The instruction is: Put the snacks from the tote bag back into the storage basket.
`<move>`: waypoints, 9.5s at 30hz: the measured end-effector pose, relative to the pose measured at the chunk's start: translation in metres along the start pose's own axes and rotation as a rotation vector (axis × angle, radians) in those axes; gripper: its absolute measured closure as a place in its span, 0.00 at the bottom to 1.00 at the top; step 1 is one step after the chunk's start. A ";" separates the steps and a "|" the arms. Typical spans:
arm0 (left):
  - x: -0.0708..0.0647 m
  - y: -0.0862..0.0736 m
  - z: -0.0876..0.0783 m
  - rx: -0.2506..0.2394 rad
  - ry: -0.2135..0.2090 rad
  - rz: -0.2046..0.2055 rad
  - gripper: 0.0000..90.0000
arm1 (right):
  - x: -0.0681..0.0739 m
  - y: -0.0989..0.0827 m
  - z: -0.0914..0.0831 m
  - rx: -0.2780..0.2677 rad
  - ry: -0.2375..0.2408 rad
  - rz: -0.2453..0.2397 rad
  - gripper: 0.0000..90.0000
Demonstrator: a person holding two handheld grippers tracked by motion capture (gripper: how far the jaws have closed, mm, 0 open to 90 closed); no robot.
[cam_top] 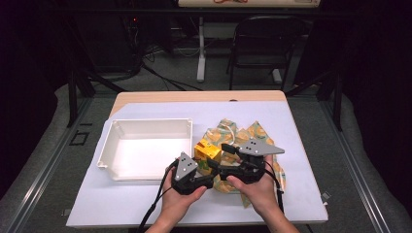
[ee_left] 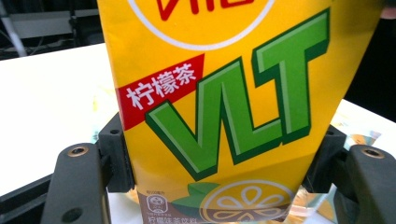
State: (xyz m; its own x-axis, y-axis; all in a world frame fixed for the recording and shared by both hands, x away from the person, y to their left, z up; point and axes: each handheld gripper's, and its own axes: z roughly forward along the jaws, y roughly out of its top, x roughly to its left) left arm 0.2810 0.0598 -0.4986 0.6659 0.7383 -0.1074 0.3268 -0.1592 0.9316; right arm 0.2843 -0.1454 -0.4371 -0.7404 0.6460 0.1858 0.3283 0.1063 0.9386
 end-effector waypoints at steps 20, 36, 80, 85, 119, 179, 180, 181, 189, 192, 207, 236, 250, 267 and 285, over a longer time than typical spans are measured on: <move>0.036 0.006 -0.016 -0.044 0.086 -0.058 0.34 | -0.025 0.003 -0.016 -0.035 -0.070 0.000 0.21; 0.064 0.009 -0.025 -0.073 0.155 -0.099 0.34 | -0.045 -0.007 -0.020 -0.025 -0.149 0.017 0.16; 0.124 0.002 0.001 -0.062 0.336 -0.181 0.34 | -0.088 -0.057 -0.062 0.018 -0.291 0.076 0.16; 0.132 0.001 0.012 -0.054 0.375 -0.186 0.34 | -0.089 -0.060 -0.061 0.018 -0.296 0.075 0.16; 0.168 -0.008 0.048 0.024 0.540 -0.208 0.34 | -0.092 -0.064 -0.058 0.028 -0.286 0.075 0.16; 0.163 -0.016 0.017 0.242 0.524 -0.297 0.49 | -0.095 -0.071 -0.062 0.060 -0.297 0.052 0.16; 0.163 -0.017 0.017 0.250 0.524 -0.300 0.57 | -0.095 -0.071 -0.062 0.060 -0.297 0.052 0.16; 0.163 -0.017 0.017 0.251 0.511 -0.304 0.65 | -0.095 -0.071 -0.061 0.059 -0.299 0.050 0.16; 0.169 -0.014 0.027 0.259 0.449 -0.329 0.91 | -0.094 -0.072 -0.058 0.066 -0.294 0.051 0.16; 0.169 -0.015 0.028 0.255 0.451 -0.323 0.91 | -0.095 -0.073 -0.058 0.065 -0.296 0.053 0.16; 0.158 -0.006 0.000 0.192 0.359 -0.287 0.40 | -0.095 -0.073 -0.059 0.073 -0.303 0.041 0.16; 0.132 -0.013 -0.075 0.060 0.171 -0.215 0.03 | -0.098 -0.076 -0.067 0.074 -0.329 0.038 0.16; 0.131 -0.028 -0.106 0.056 0.177 -0.200 0.03 | -0.104 -0.080 -0.080 0.084 -0.362 0.047 0.16; 0.137 -0.048 -0.128 0.088 0.209 -0.201 0.06 | -0.112 -0.091 -0.103 0.094 -0.402 0.080 0.16; 0.139 -0.055 -0.147 0.051 0.228 -0.191 0.07 | -0.115 -0.107 -0.125 0.108 -0.432 0.108 0.16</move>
State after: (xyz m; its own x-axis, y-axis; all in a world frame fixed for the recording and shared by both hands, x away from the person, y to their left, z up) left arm 0.2569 0.2675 -0.5141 0.4234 0.8852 -0.1930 0.4687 -0.0317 0.8828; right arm 0.2615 -0.3253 -0.5225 -0.3937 0.9111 0.1217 0.4667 0.0840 0.8804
